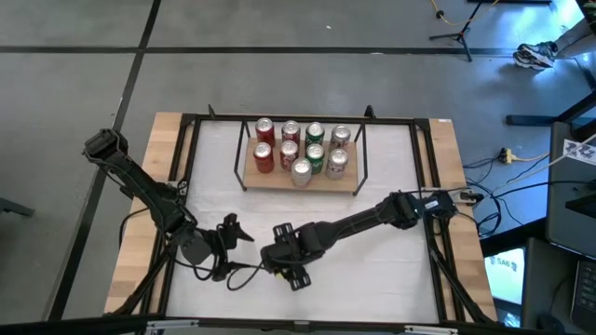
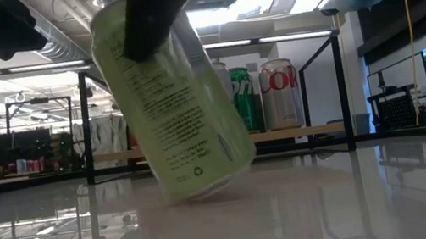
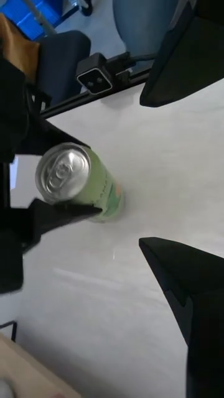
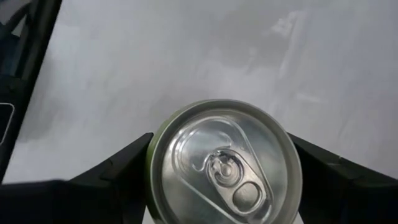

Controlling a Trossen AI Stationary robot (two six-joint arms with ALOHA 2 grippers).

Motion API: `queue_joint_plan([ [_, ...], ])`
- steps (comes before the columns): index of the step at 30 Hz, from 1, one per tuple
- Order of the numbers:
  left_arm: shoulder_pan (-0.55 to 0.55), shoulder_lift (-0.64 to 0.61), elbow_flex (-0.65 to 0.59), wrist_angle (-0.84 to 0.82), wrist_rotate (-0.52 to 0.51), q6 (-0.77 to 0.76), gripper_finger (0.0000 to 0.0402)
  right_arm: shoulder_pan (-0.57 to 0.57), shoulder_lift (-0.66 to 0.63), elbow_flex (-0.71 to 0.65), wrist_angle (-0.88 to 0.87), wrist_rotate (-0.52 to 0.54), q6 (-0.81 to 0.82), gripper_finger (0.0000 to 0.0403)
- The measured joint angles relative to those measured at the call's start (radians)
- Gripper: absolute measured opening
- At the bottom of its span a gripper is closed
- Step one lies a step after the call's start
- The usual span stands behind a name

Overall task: Place canned beverage on shelf
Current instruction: Put the light green soda can on the shelf

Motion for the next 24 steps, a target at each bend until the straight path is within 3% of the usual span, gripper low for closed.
queue_joint_plan([
  [6, 0.000, 0.000, 0.000, 0.000, -0.048, 0.002, 0.0350, -0.061, 0.000, 0.000, 0.003, -0.065, -0.033, 0.0298],
  [14, -0.020, -0.059, 0.000, -0.011, -0.075, -0.004, 0.0350, -0.119, 0.000, 0.000, 0.040, -0.069, -0.014, 0.0296],
  [24, -0.067, -0.258, 0.000, -0.327, -0.096, -0.148, 0.0350, -0.128, 0.000, 0.000, 0.127, -0.003, 0.081, 0.0302],
])
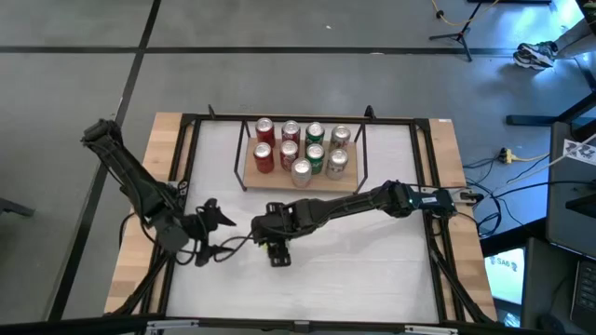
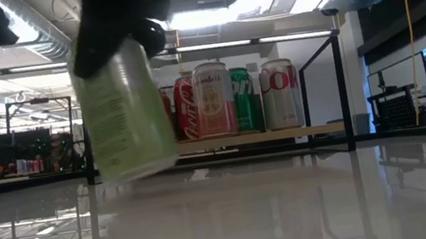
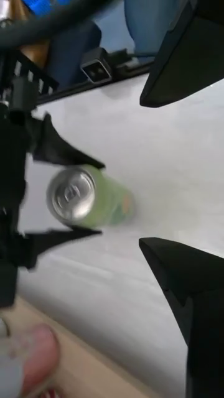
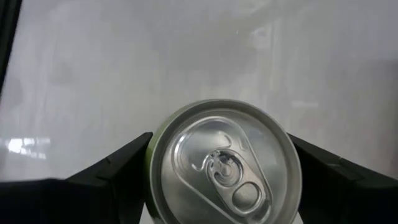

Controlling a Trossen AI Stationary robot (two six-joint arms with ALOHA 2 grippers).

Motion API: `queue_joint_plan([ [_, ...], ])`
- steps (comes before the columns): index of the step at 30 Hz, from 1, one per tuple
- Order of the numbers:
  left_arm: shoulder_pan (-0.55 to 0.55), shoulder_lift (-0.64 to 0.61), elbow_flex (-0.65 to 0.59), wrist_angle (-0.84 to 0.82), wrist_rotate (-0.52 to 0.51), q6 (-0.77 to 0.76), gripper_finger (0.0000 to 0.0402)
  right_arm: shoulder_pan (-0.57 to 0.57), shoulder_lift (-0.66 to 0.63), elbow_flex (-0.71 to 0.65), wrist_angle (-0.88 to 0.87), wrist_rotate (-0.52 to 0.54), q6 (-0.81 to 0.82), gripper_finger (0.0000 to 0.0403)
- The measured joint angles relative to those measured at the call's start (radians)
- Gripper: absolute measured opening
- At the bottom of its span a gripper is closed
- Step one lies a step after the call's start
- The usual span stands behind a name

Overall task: Place canned beverage on shelf
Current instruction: Put the light green soda can on the shelf

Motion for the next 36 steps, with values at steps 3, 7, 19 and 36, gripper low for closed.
queue_joint_plan([
  [3, 0.000, -0.048, 0.000, -0.081, -0.014, -0.029, 0.0350, 0.001, 0.000, 0.000, 0.044, 0.035, 0.054, 0.0302],
  [7, 0.000, -0.090, 0.000, -0.150, -0.084, -0.035, 0.0350, 0.001, 0.000, 0.000, 0.107, 0.148, 0.134, 0.0302],
  [19, 0.001, -0.100, 0.000, -0.182, -0.262, -0.032, 0.0350, 0.000, 0.006, -0.031, 0.229, 0.514, 0.562, 0.0303],
  [36, 0.001, -0.100, 0.000, -0.193, -0.261, -0.031, 0.0350, 0.000, 0.010, -0.159, 0.261, 0.613, 0.754, 0.0303],
])
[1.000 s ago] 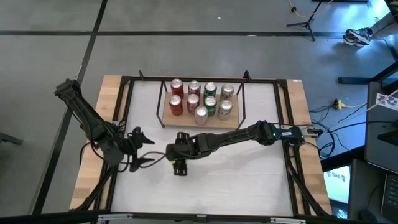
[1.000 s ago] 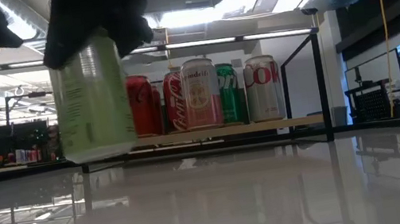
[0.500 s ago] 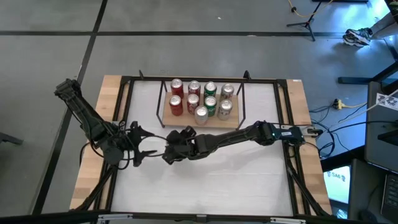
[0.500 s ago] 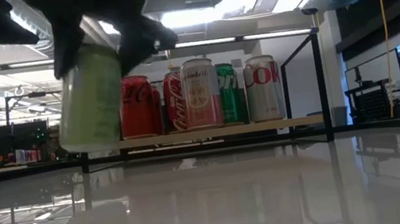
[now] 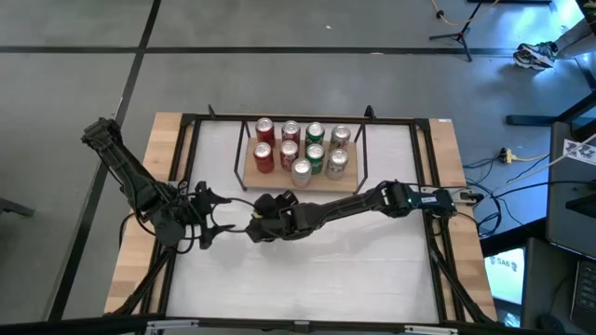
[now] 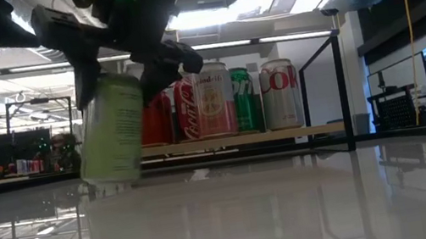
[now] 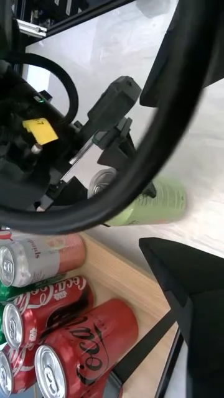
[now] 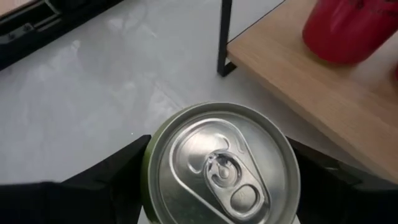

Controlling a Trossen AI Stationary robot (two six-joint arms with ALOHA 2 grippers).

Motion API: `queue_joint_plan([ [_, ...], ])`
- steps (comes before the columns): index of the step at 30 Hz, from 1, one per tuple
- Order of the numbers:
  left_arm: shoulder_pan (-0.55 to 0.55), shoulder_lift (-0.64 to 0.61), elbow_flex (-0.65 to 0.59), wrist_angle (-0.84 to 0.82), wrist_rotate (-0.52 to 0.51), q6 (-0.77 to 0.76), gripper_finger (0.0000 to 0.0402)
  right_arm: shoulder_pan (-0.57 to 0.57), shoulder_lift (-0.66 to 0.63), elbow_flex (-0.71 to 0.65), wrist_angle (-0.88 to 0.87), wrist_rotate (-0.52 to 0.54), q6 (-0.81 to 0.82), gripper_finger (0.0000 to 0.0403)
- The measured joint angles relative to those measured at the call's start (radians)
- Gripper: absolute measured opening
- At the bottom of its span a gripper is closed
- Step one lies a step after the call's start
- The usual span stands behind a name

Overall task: Place canned beverage on shelf
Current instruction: Put the light green soda can on the shelf

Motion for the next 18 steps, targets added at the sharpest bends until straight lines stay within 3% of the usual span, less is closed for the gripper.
queue_joint_plan([
  [9, 0.000, 0.000, 0.000, 0.000, 0.000, 0.000, 0.0350, 0.000, -0.001, 0.001, 0.014, -0.100, -0.002, 0.0303],
  [18, 0.000, 0.000, 0.000, 0.000, 0.001, 0.000, 0.0350, 0.000, -0.002, 0.001, 0.014, -0.112, -0.002, 0.0303],
])
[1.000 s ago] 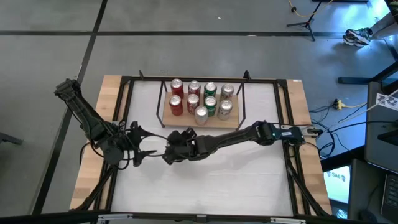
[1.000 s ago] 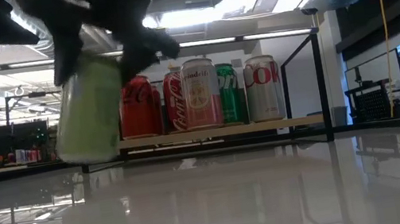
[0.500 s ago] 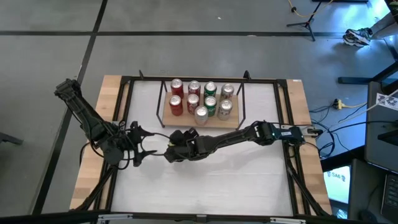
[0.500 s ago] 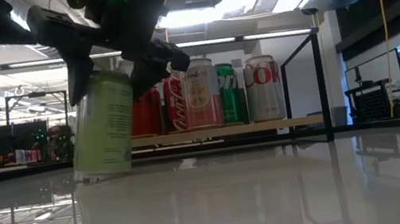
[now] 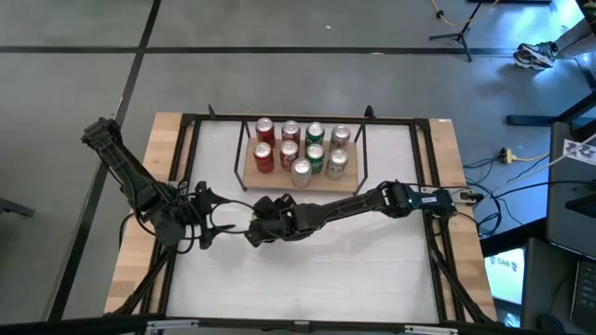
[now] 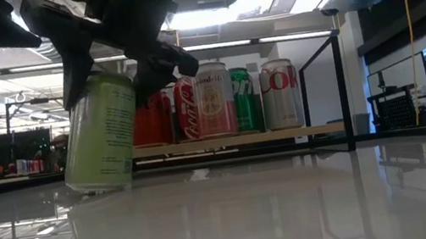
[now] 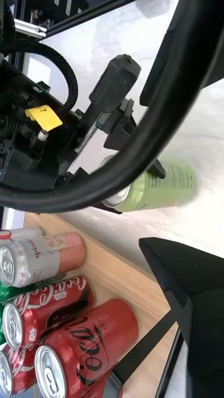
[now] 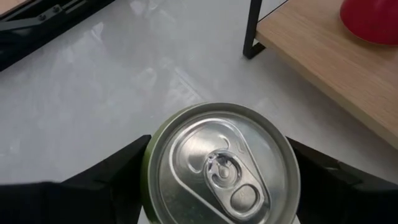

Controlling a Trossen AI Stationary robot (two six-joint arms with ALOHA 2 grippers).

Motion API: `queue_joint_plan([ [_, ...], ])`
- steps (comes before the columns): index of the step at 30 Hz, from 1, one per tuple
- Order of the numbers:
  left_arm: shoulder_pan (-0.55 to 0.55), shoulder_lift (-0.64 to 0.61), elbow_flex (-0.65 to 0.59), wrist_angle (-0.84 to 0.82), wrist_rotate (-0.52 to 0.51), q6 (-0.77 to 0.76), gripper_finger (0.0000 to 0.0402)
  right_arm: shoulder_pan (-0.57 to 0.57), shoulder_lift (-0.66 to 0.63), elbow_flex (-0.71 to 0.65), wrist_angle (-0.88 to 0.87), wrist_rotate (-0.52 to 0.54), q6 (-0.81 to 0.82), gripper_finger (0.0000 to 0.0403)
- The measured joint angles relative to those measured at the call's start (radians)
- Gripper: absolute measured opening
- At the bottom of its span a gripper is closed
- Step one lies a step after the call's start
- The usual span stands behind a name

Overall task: Place canned beverage on shelf
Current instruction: Put the light green soda can on the shelf

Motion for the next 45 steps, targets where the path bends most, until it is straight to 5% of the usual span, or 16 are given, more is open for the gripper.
queue_joint_plan([
  [10, 0.000, 0.000, 0.000, 0.000, 0.000, 0.000, 0.0350, 0.000, 0.000, 0.000, 0.009, -0.010, -0.002, 0.0312],
  [20, 0.000, 0.000, 0.000, 0.000, 0.000, 0.000, 0.0350, 0.000, 0.000, 0.000, 0.031, -0.016, -0.027, 0.0395],
  [45, 0.000, 0.000, 0.000, 0.000, 0.000, 0.000, 0.0350, 0.000, 0.000, 0.108, 0.019, -0.063, -0.168, 0.0381],
])
